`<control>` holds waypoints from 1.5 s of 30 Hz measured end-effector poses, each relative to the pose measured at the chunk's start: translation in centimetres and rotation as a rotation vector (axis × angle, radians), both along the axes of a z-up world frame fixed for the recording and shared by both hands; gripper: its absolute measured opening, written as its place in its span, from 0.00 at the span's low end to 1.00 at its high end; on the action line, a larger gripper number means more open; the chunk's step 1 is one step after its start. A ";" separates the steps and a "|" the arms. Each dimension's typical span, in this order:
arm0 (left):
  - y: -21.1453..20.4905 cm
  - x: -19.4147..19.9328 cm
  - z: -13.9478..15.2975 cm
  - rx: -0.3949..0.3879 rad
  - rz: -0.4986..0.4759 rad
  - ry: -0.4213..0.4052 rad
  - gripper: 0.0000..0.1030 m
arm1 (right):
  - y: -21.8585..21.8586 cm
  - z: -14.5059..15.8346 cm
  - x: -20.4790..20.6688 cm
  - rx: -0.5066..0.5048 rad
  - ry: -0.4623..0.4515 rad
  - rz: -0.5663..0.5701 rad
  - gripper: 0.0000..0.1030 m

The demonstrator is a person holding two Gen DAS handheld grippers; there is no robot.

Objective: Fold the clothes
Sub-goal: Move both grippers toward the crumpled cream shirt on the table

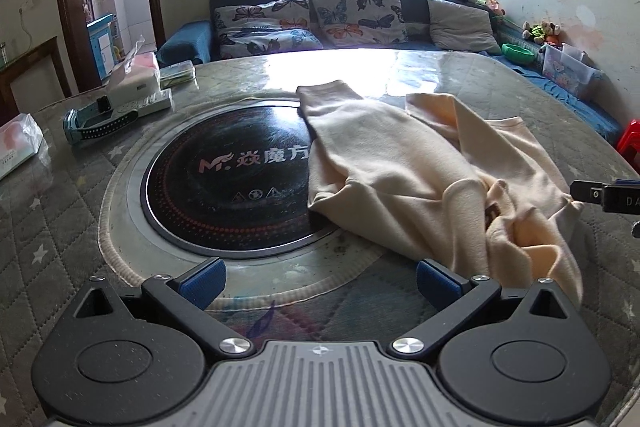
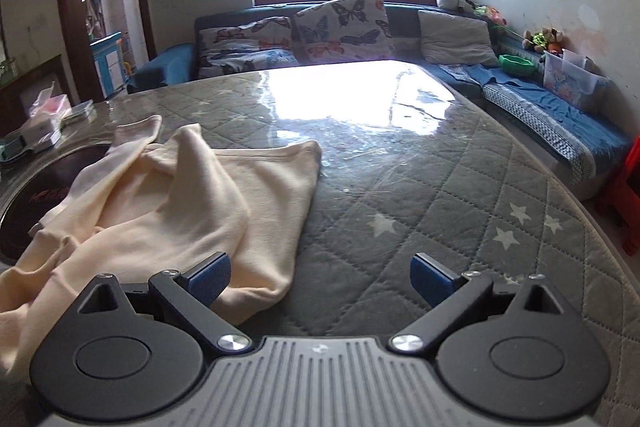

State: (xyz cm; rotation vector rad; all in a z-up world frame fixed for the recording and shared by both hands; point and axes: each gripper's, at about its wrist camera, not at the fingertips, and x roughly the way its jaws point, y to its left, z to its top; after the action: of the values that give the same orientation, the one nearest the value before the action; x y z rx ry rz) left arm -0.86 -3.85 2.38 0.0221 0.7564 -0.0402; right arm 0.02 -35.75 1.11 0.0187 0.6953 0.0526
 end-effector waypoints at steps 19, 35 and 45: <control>-2.0 -0.2 1.3 -0.001 -0.012 0.020 1.00 | 1.5 1.6 -3.7 0.009 -0.015 0.094 0.88; -2.4 0.1 1.8 -0.005 -0.010 0.028 1.00 | 2.4 2.3 -4.9 0.004 -0.032 0.134 0.82; -2.2 0.6 2.1 -0.009 -0.013 0.031 1.00 | 2.6 2.1 -4.4 0.012 -0.010 0.136 0.79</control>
State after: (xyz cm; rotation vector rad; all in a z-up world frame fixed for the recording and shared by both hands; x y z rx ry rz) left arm -0.22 -6.07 4.49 0.0181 0.7872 -0.0560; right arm -4.41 -33.11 3.20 -0.0170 0.6859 0.1871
